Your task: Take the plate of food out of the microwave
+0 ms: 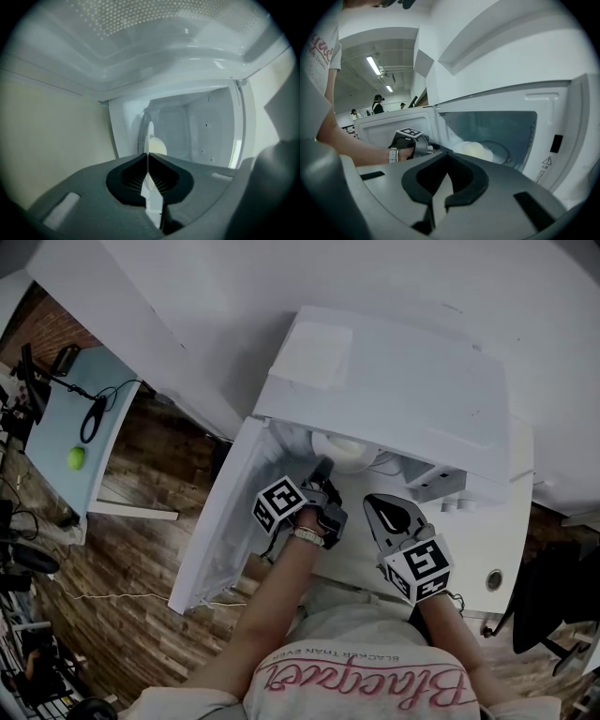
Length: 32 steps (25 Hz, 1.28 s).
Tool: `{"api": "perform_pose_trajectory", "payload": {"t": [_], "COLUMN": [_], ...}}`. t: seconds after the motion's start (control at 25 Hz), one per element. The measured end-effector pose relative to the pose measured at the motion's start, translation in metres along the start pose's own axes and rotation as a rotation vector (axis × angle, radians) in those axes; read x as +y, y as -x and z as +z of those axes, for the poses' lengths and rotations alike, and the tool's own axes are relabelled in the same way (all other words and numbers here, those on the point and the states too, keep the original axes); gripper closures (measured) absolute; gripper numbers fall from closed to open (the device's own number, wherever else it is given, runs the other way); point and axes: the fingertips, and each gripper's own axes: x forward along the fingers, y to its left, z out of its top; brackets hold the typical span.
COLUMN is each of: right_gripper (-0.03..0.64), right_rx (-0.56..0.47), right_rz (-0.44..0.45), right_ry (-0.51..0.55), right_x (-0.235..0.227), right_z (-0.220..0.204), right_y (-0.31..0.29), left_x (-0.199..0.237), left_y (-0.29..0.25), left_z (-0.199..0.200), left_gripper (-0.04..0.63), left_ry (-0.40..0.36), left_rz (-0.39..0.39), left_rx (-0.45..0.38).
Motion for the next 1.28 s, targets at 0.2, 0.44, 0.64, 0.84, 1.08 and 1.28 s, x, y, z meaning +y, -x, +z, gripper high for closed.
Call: {"api": "perform_pose_trajectory", "payload": {"t": [0.2, 0.44, 0.64, 0.84, 1.08, 1.28], "right_gripper": [0.612, 0.612, 0.612, 0.612, 0.612, 0.612], "right_rx": [0.005, -0.006, 0.001, 0.006, -0.002, -0.017], "right_rz": [0.013, 0.025, 0.046, 0.053, 0.065, 0.078], "right_ry": [-0.006, 0.000, 0.011, 0.018, 0.032, 0.052], "right_x": [0.001, 0.004, 0.012, 0.014, 0.017, 0.020], "right_z": [-0.003, -0.002, -0.006, -0.013, -0.016, -0.017], "right_y": [0.006, 0.013, 0.022, 0.035, 0.051, 0.061], "left_x": [-0.003, -0.004, -0.002, -0.007, -0.011, -0.015], "left_y": [0.005, 0.016, 0.027, 0.038, 0.051, 0.061], "left_z": [0.000, -0.005, -0.011, -0.020, -0.034, -0.042], "left_gripper": [0.578, 0.578, 0.578, 0.577, 0.577, 0.577], "left_ry": [-0.002, 0.004, 0.030, 0.032, 0.035, 0.046], "left_rz": [-0.017, -0.033, -0.041, -0.070, -0.089, -0.113], "left_rx": [-0.025, -0.044, -0.072, -0.093, -0.114, -0.142]}}
